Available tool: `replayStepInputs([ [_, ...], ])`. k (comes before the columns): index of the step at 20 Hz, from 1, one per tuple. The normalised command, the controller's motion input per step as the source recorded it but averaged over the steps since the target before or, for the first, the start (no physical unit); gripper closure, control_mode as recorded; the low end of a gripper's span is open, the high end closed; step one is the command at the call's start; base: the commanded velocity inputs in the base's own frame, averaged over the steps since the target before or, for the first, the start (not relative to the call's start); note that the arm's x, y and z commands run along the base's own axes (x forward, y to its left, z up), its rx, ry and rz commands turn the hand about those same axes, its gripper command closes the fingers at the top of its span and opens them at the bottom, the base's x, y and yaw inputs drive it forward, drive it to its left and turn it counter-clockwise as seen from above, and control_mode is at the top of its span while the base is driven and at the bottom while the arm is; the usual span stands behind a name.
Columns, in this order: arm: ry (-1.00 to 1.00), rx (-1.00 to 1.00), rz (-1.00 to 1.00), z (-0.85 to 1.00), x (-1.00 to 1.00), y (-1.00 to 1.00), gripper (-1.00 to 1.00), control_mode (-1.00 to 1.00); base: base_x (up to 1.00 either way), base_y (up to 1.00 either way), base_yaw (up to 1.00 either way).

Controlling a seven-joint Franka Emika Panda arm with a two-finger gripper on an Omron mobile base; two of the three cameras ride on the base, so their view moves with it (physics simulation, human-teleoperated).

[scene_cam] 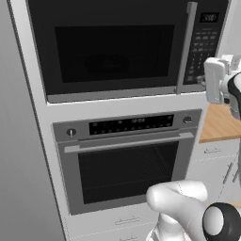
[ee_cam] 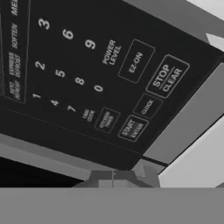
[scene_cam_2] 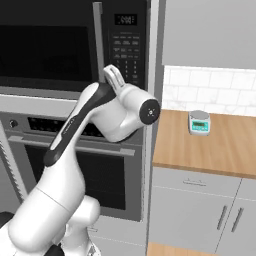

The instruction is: Open the microwave, place the bowl with waffle inside the microwave, then close the microwave door and turn it on.

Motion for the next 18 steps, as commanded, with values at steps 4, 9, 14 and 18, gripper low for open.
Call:
replayStepInputs([
  [4,0.0,0.0,-0.05,-0.25,0.42,0.0,1.0,-1.0,0.0,0.0,0.0],
  [9,0.0,0.04,-0.05,-0.09,0.52,-0.03,1.0,-1.0,0.0,0.0,0.0],
  [14,0.0,0.05,-0.04,-0.06,0.55,-0.04,1.0,-1.0,0.0,0.0,0.0],
  [18,0.0,0.06,-0.04,-0.16,0.53,-0.08,1.0,-1.0,0.0,0.0,0.0],
])
